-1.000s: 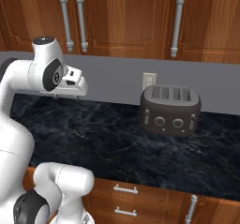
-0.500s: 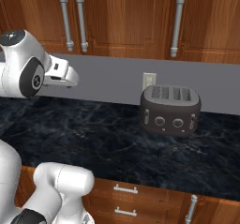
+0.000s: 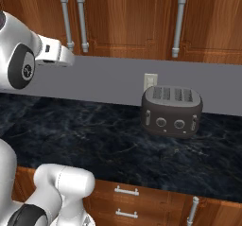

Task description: Move the bowls from the cabinet to the plates on the dining table.

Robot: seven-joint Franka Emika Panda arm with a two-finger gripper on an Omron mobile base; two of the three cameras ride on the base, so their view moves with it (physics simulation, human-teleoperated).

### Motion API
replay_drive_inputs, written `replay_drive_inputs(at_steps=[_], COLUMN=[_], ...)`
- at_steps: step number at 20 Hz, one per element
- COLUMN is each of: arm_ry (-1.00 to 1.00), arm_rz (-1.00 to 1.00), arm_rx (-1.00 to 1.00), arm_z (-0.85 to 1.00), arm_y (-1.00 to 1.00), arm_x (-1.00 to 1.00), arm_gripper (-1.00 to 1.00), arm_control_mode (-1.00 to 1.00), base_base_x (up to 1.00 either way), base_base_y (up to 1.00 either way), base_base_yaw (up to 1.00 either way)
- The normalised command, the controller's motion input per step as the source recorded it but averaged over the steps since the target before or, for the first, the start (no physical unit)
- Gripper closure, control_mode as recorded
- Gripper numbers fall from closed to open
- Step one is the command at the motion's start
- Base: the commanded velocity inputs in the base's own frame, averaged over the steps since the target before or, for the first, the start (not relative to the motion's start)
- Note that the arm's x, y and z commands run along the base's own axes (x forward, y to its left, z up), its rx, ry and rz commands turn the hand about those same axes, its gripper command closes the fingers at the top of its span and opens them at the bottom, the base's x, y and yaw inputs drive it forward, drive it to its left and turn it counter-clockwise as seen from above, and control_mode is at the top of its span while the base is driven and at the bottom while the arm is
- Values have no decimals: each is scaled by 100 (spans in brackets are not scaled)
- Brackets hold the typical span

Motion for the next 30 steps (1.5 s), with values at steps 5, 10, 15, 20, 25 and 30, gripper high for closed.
replay_drive_inputs(at_steps=[5, 10, 15, 20, 25, 30], arm_ry=[-21, -21, -14, -5, -5, -2], arm_rz=[0, 0, 0, 0, 1, 2], arm_rx=[0, 0, 0, 0, 3, 11], arm_z=[24, 30, 6, 4, 13, 13], arm_y=[-2, 3, 2, 0, 7, 0], arm_x=[0, -2, 0, 0, -13, -37], arm_gripper=[-100, -100, -100, -100, -100, -100], arm_control_mode=[-100, -100, -100, -100, -100, -100], base_base_x=[0, 0, 0, 0, 0, 0], base_base_y=[0, 0, 0, 0, 0, 0], base_base_yaw=[0, 0, 0, 0, 0, 0])
